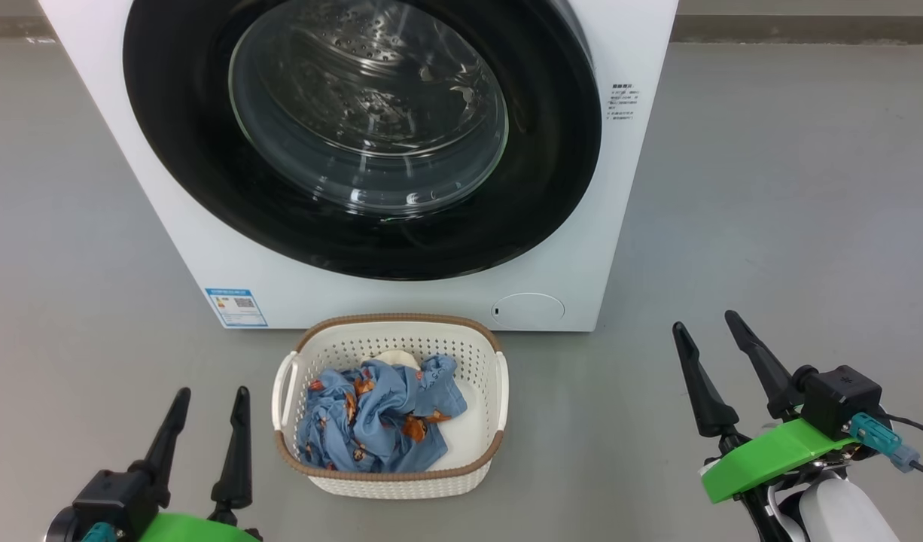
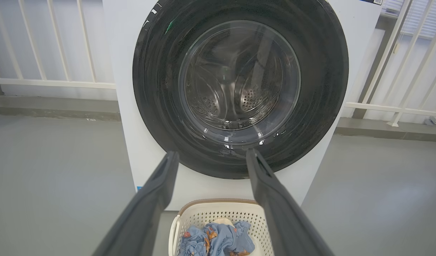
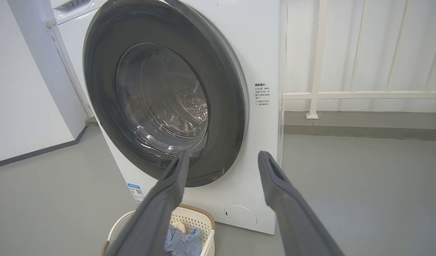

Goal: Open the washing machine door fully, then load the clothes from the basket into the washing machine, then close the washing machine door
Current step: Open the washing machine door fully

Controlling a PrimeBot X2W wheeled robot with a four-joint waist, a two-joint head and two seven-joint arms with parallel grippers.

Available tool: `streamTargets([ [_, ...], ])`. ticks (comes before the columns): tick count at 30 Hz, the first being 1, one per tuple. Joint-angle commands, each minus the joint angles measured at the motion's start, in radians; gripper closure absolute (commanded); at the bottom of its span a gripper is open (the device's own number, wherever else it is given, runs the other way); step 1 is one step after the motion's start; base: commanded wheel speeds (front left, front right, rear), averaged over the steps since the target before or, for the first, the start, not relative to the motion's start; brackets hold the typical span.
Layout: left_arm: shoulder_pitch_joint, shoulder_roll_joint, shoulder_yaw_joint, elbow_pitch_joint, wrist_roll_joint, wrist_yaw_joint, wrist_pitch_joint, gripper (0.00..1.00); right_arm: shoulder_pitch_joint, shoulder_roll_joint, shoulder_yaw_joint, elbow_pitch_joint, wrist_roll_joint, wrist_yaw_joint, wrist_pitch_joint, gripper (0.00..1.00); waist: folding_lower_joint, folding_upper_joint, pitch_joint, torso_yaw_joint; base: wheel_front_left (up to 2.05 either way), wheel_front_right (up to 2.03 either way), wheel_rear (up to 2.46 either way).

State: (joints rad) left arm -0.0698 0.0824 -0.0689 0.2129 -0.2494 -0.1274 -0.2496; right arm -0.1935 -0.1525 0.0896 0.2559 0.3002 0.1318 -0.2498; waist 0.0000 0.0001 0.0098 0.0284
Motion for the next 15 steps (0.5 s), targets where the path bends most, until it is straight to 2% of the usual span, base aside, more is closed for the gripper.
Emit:
streamTargets([
  [1, -0.030, 0.013, 0.032, -0.028, 0.003, -0.003, -0.012, 0.00, -0.032, -0.002, 0.021, -0.028, -0.013, -0.001, -0.012, 0.00, 0.0000, -0.0001, 0.002, 0.000, 0.00, 0.00, 0.00],
  [15, -0.045, 0.015, 0.039, -0.026, 0.015, -0.003, -0.012, 0.00, -0.065, -0.016, 0.012, -0.017, 0.002, -0.001, -0.012, 0.00, 0.0000, -0.0001, 0.022, 0.003, 0.00, 0.00, 0.00],
])
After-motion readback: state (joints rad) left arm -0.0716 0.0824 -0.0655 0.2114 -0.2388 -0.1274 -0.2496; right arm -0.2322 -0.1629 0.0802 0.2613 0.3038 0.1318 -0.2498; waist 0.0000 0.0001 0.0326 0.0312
